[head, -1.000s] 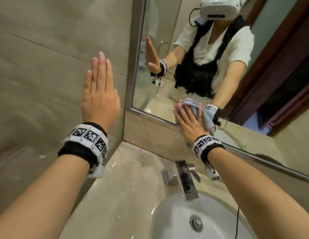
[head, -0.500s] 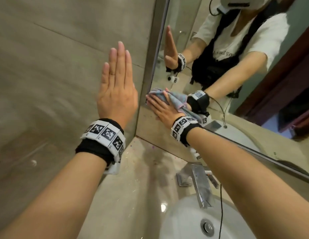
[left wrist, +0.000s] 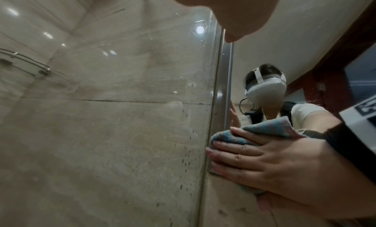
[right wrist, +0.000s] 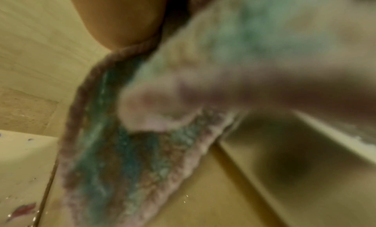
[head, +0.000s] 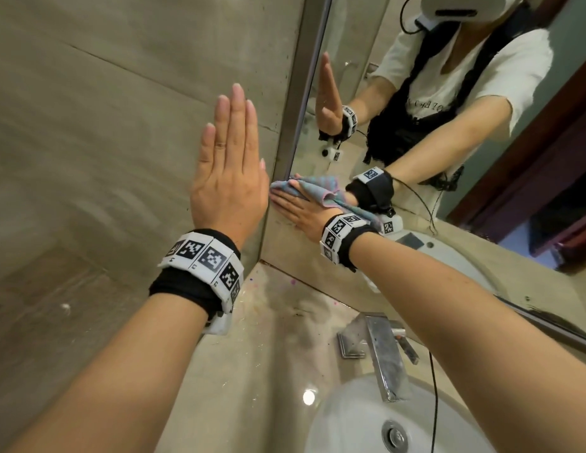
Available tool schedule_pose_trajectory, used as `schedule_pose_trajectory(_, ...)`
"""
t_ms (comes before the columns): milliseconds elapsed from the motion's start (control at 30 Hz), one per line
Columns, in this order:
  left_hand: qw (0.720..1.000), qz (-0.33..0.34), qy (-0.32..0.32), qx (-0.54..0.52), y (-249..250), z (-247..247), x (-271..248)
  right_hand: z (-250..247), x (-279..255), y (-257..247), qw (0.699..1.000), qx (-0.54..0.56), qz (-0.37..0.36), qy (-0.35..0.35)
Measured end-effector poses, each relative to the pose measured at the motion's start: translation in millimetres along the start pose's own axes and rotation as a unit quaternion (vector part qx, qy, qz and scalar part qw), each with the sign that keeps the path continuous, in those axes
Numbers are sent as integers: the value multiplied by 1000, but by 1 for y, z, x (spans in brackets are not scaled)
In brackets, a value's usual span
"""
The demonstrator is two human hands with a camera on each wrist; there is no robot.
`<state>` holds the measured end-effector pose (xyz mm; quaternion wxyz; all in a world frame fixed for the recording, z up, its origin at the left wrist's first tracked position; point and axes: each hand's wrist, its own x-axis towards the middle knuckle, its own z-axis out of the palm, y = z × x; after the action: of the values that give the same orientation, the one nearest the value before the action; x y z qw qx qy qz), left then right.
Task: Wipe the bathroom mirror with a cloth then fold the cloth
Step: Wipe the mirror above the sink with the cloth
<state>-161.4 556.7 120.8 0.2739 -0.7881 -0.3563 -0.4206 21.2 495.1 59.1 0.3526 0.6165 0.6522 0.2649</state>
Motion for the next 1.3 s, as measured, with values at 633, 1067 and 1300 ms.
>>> schedule_pose_trajectory(633, 1000, 8, 18, 19, 1, 5, 0, -11, -11, 32, 996, 70, -39, 36)
schedule_pose_trajectory(1067, 1000, 10, 17, -5, 1, 9, -2, -54, -15, 70, 976, 107, 129, 135)
schedule_pose_trajectory(1300, 1000, 5, 20, 1, 1, 8, -1, -6, -8, 9, 991, 128, -12, 27)
